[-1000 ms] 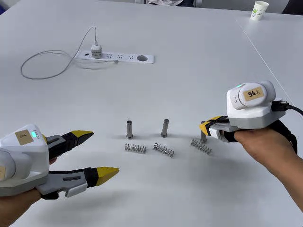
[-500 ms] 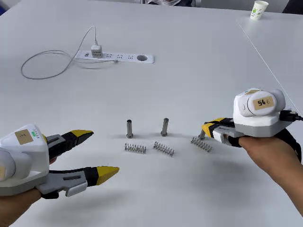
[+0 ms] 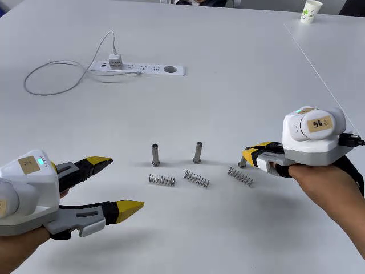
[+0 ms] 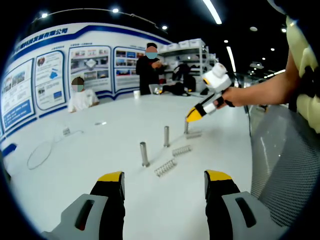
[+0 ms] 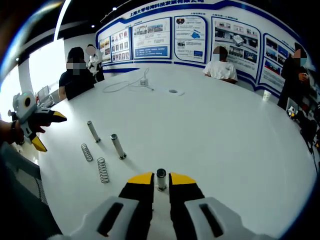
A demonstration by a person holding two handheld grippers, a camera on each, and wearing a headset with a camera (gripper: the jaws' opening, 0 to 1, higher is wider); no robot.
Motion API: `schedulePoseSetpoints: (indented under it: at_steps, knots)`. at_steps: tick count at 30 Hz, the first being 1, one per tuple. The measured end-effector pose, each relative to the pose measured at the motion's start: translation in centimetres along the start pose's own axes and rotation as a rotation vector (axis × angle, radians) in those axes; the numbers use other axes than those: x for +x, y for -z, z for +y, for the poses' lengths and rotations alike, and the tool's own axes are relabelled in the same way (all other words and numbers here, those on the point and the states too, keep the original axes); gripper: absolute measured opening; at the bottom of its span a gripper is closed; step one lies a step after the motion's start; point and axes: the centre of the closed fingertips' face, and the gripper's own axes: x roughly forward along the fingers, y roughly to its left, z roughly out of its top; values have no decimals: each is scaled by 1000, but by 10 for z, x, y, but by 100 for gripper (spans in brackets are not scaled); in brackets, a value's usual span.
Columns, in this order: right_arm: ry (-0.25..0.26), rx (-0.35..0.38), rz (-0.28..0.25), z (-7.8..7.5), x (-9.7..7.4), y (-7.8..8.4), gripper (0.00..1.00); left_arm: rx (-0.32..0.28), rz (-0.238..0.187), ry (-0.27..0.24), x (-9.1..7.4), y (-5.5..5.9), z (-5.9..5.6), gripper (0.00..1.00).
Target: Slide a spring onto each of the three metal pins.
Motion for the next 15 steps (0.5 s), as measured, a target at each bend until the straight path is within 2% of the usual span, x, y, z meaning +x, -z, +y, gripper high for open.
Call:
schedulePoseSetpoints:
  at_steps: [4, 8, 15]
  knots:
    - [5, 13, -1, -2, -6, 5, 13, 0, -2, 0, 0, 0, -1, 66]
    - [-7, 13, 22, 3, -12, 16, 13, -2, -2, 0, 0, 0, -1, 66]
    - [-79, -45, 61, 20, -8, 19, 12, -1, -1, 7, 2, 0, -2, 66]
